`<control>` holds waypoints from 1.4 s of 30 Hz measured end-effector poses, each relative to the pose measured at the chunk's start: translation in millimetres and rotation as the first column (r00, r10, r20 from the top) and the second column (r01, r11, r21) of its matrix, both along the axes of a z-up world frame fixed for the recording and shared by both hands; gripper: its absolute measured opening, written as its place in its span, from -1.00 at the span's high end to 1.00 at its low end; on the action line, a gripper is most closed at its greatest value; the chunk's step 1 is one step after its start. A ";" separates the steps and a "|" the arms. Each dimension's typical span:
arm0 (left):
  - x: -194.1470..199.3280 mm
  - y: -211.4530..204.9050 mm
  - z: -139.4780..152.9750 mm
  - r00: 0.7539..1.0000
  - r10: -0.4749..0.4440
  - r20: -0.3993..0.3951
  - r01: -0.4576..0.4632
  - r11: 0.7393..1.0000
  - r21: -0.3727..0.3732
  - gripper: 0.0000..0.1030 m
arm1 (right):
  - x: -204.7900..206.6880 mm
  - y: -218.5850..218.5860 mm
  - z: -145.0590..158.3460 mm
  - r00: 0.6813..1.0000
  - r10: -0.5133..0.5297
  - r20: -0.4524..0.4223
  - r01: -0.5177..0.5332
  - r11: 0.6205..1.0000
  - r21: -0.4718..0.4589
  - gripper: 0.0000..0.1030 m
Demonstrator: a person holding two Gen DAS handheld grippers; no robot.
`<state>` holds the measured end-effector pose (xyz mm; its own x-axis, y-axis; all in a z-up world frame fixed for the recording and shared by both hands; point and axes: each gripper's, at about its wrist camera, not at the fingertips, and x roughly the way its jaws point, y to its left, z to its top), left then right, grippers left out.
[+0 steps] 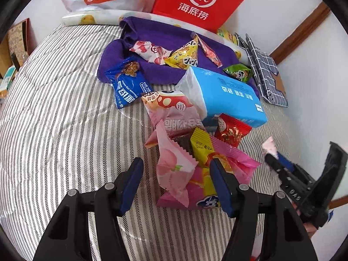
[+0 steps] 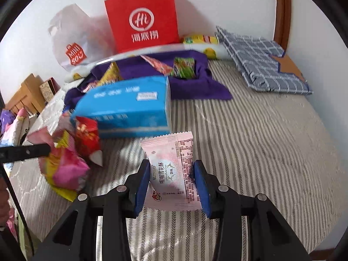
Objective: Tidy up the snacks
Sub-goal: 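Grasp the pink candy packet with the left tool while the right tool holds the biscuit packet, then carry both held packets over the purple towel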
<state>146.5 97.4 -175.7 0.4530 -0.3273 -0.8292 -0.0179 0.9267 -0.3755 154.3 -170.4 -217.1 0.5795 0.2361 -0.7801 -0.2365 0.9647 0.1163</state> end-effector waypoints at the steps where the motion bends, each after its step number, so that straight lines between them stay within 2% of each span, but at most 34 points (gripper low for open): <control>1: -0.2 -0.2 0.0 1.000 0.002 0.003 -0.002 1.000 0.002 -0.19 | 0.7 0.3 -4.4 1.000 0.002 -0.005 -0.002 1.000 -0.004 0.24; 9: 0.2 -4.2 3.1 1.000 -0.002 0.010 0.002 0.999 -0.034 0.19 | 3.9 -1.5 -19.6 1.000 0.009 0.002 -0.009 1.000 0.011 0.16; 11: 1.2 -6.2 3.4 1.000 -0.001 0.008 0.001 1.000 -0.026 0.40 | 3.8 -1.1 -19.4 1.000 0.014 0.010 -0.014 1.000 0.007 0.16; 14: 1.0 -5.0 3.1 1.000 0.020 0.007 -0.019 0.999 -0.040 0.41 | 2.9 -2.2 -18.7 1.000 0.021 0.016 -0.022 1.000 0.006 0.19; 23: -6.9 -5.7 20.3 0.999 -0.001 0.035 0.003 0.999 -0.039 0.42 | 1.0 -13.9 -5.9 1.000 -0.015 0.017 0.014 0.999 0.034 0.24; 32: -1.5 -15.5 48.3 0.995 -0.041 0.092 0.045 0.998 -0.038 0.42 | 0.7 -11.8 35.7 0.997 -0.015 0.082 0.014 1.000 0.010 0.24; 42: 22.7 -29.0 77.1 0.986 -0.084 0.145 0.090 0.995 -0.033 0.42 | 21.0 -5.0 73.1 0.991 -0.006 0.136 0.005 1.000 0.009 0.24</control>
